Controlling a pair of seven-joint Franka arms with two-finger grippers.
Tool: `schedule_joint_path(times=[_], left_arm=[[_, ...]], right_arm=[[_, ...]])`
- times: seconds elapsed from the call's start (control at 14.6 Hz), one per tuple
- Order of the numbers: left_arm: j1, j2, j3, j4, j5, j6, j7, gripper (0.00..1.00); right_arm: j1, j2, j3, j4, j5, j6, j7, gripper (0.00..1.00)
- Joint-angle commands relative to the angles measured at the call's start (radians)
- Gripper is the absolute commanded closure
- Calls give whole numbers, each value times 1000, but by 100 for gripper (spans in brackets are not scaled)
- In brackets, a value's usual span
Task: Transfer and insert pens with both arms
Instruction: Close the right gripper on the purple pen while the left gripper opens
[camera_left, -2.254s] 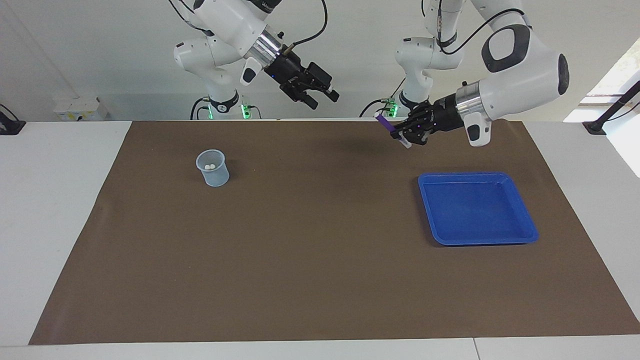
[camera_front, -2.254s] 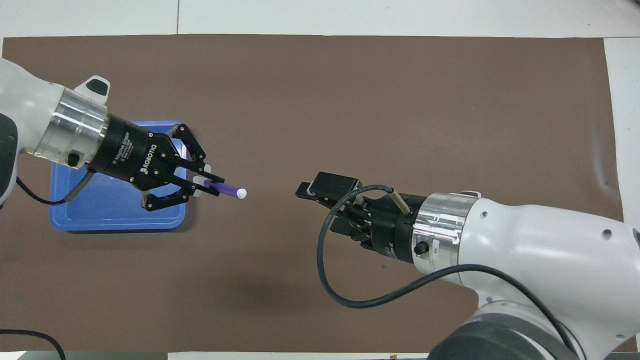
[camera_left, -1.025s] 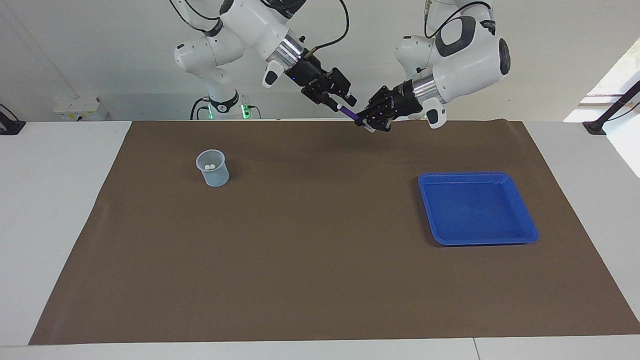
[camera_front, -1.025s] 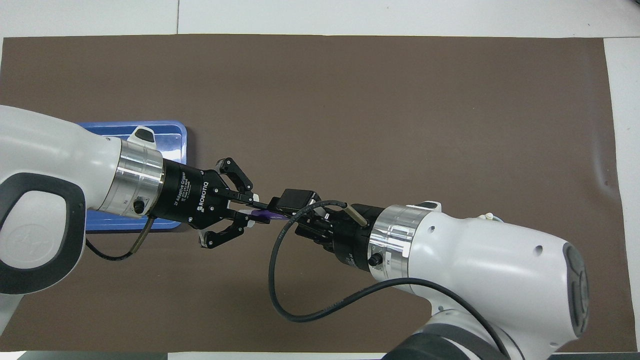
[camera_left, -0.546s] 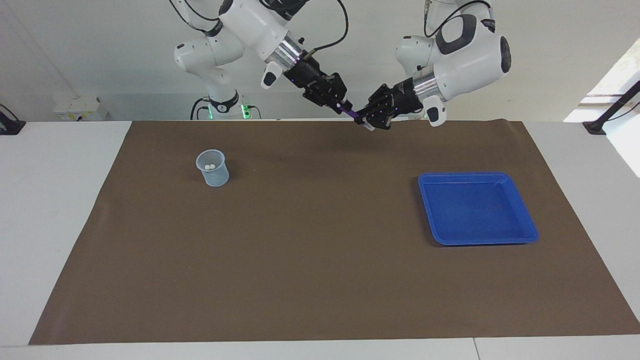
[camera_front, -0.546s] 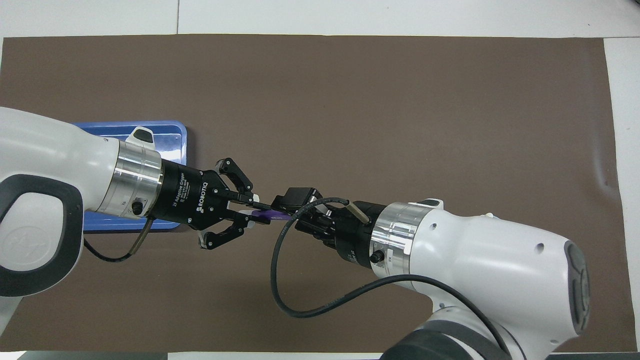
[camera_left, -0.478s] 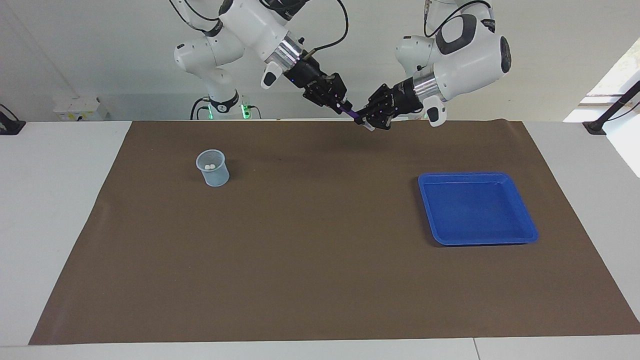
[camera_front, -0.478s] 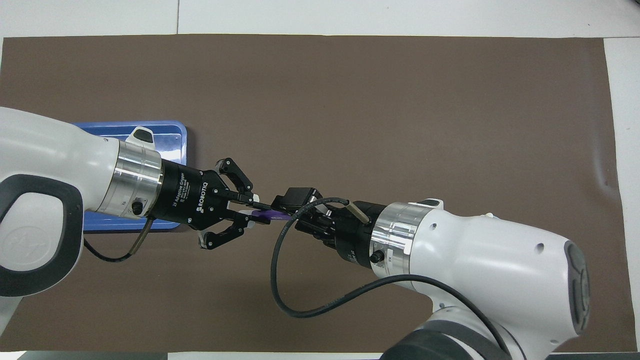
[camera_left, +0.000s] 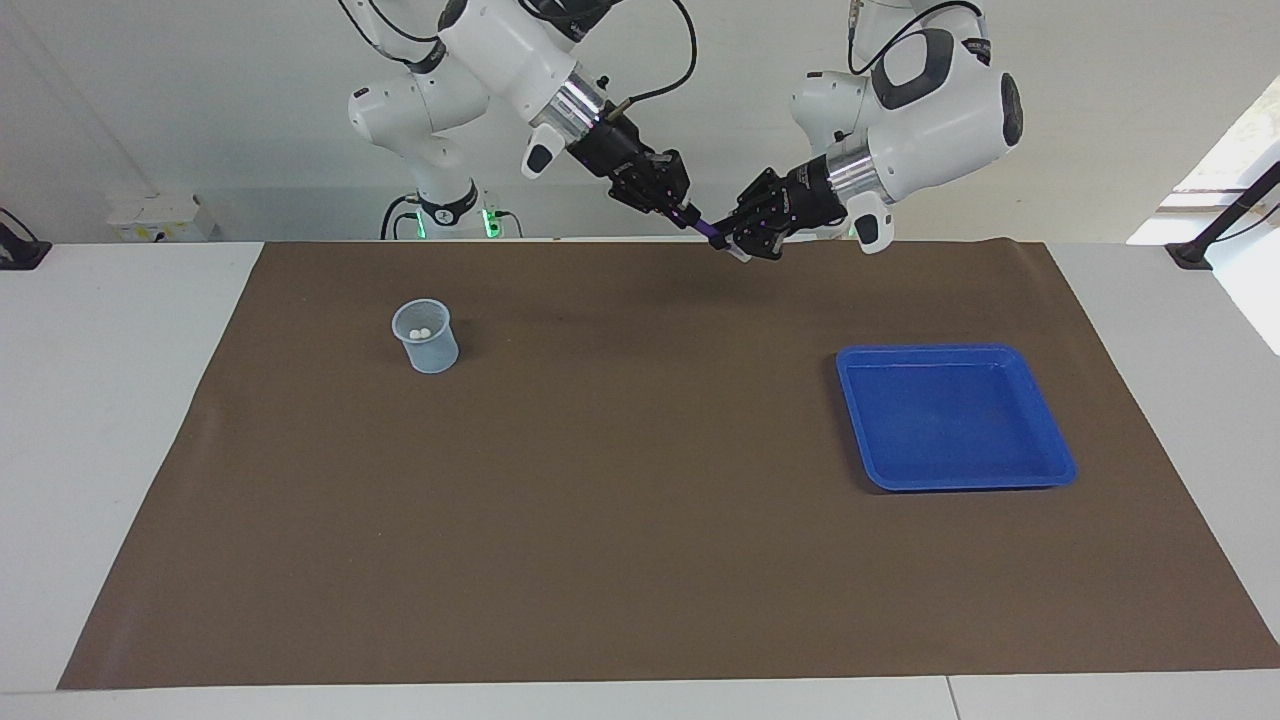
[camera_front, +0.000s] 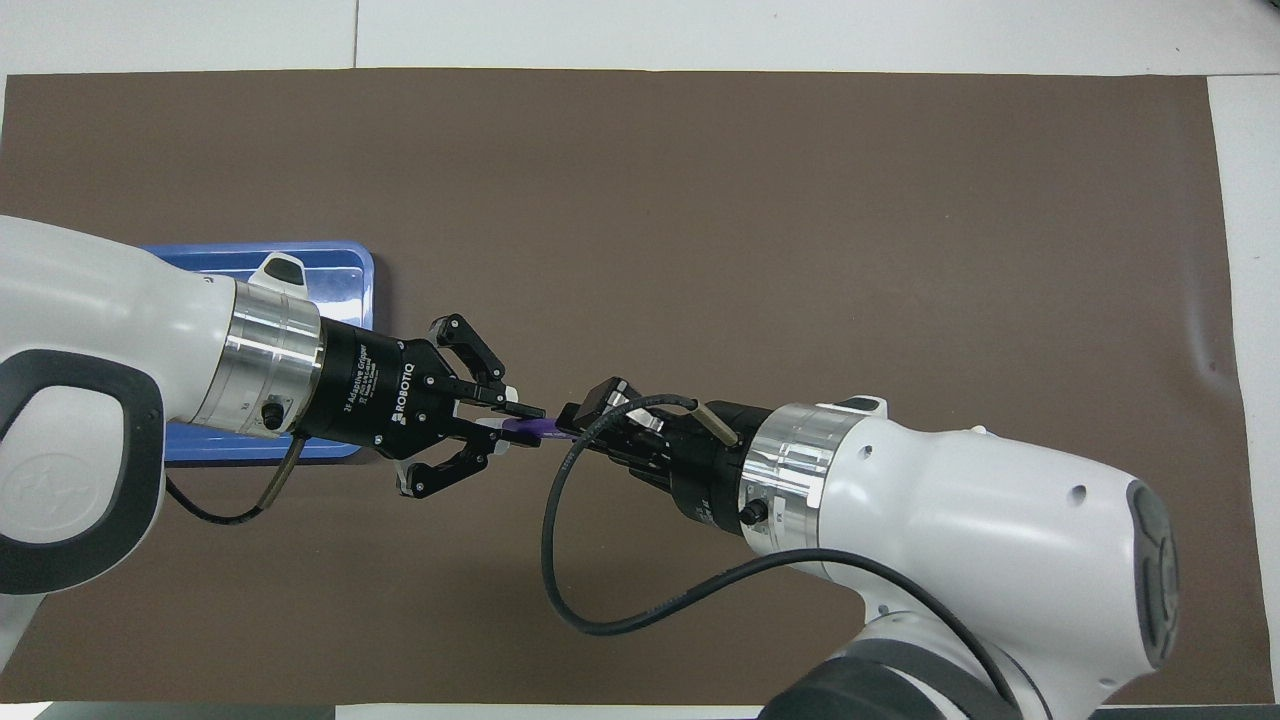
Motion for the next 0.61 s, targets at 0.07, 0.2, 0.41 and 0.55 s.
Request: schedule_joint_path(times=[0.07, 0.2, 0.41, 0.55], left_arm=[[-5, -40, 10, -21, -12, 18, 1, 0], [3, -35, 12, -14, -2, 15, 33, 0], [7, -18, 10, 28, 108, 14, 203, 0], [7, -17, 10, 35, 142, 20, 229, 0]], right_arm=[[-28, 6, 3, 9, -12, -12, -43, 97], [-74, 4, -3, 41, -50, -134, -106, 97], [-238, 9, 0, 163, -225, -484, -325, 97], [-362, 8, -1, 180, -290, -628, -521, 97]])
